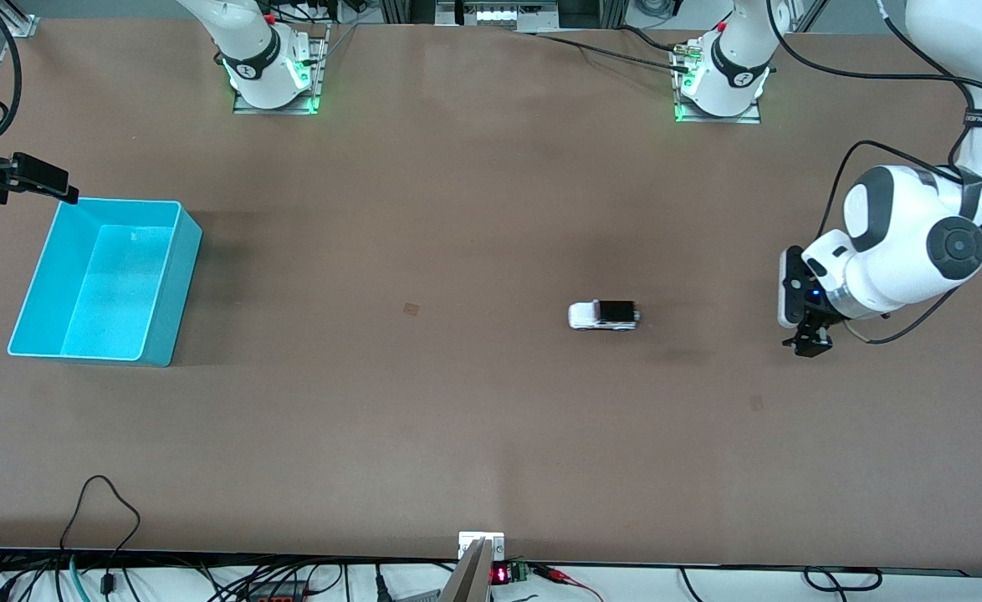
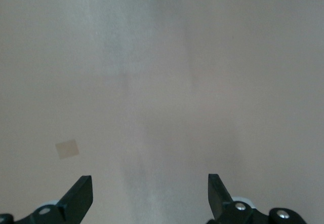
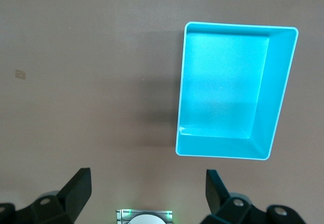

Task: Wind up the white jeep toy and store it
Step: 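Lift the left gripper off the jeep, letting it roll forward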

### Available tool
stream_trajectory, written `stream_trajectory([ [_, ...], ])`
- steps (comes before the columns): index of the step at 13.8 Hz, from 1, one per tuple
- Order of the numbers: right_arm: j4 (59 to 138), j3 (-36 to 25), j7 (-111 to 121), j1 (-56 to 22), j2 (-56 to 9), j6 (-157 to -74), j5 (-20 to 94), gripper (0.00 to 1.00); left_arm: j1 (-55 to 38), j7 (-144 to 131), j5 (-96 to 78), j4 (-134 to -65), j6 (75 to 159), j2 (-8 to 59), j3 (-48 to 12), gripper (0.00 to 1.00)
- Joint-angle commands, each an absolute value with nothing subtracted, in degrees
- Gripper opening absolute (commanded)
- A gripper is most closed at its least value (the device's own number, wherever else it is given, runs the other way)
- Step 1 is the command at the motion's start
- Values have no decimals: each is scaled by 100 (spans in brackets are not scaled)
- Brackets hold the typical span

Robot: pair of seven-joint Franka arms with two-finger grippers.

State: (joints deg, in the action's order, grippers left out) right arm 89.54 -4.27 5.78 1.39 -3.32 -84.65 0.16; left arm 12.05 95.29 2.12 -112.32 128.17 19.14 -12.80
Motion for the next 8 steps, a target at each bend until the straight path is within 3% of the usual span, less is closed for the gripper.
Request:
stream_trajectory([
  [1, 9026, -404, 510, 132, -264, -8473, -18, 100, 1055, 9273, 220, -11259, 12735, 1802, -1257, 100],
  [8, 9026, -404, 510, 132, -272, -8464, -18, 100, 914, 8282, 211, -11250, 12735, 1661, -1257, 100],
])
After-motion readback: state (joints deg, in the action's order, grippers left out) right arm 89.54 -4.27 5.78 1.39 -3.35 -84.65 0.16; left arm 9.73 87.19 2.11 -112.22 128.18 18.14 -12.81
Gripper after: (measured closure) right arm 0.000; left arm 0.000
